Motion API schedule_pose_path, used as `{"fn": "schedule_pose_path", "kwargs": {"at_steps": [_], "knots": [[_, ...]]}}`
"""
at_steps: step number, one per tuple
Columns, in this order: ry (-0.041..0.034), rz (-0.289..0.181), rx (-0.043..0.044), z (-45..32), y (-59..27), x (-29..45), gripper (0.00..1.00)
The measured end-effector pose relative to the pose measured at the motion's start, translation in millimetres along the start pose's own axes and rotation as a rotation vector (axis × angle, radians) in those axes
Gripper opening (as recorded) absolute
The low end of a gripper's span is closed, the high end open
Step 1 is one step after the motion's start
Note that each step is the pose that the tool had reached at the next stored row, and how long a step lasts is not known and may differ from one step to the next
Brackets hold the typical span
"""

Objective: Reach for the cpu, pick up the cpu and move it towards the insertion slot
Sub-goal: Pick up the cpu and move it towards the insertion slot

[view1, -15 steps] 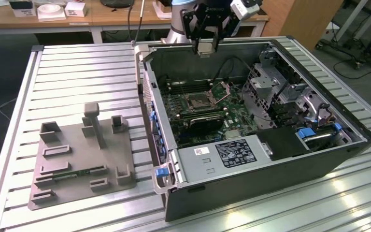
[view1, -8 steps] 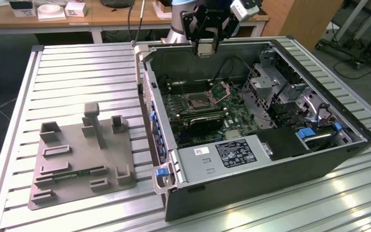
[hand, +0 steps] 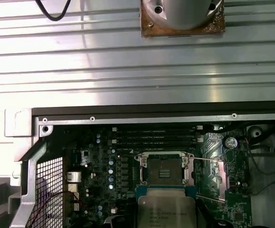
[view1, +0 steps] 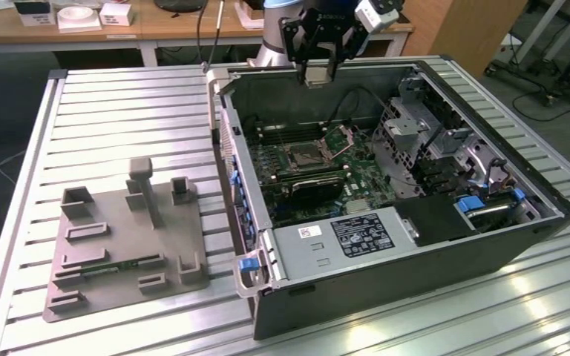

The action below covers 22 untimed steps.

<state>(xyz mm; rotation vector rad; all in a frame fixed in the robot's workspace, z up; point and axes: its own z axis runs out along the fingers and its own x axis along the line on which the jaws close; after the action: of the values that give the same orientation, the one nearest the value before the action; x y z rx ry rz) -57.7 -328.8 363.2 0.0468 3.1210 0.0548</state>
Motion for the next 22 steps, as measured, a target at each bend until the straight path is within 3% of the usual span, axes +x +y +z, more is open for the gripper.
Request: {"fn": "schedule_pose_path", "kwargs": {"at_steps": [13,22], "knots": [[0.0015,0.0,0.0001,8.9,17.8,-9.3,0.55],[0.0018,0.0,0.0001,11.2,20.6,-16.0,0.55]]}}
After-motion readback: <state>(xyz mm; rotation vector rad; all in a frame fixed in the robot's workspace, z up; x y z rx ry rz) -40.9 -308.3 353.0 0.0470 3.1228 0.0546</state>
